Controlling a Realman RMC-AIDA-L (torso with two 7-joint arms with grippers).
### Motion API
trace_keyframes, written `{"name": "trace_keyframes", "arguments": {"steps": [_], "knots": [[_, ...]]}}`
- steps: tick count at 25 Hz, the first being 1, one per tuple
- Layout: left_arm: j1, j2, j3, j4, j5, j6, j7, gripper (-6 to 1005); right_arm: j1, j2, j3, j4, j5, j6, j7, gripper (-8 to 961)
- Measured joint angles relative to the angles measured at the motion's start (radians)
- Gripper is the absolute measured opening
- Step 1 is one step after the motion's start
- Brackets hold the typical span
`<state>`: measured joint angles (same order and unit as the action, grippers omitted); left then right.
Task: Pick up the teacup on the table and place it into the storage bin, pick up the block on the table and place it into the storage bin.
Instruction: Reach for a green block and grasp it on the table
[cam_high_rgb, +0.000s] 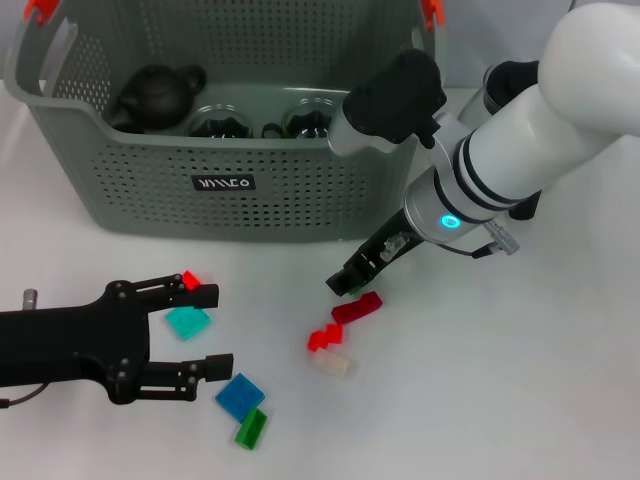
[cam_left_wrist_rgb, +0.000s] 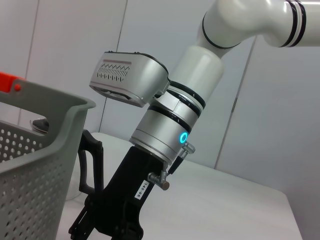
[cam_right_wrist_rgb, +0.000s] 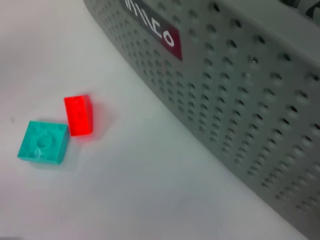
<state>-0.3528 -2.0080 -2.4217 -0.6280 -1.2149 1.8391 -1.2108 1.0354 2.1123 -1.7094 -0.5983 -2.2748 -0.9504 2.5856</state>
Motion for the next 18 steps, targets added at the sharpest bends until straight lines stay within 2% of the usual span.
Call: {"name": "trace_keyframes", "arguments": {"steps": [18], "knots": [[-0.001, 0.0, -0.004, 0.011, 0.0, -0.005, 0.008, 854, 0.0, 0.0, -0.013, -0.004, 0.002, 0.01, -0.029, 710]]}}
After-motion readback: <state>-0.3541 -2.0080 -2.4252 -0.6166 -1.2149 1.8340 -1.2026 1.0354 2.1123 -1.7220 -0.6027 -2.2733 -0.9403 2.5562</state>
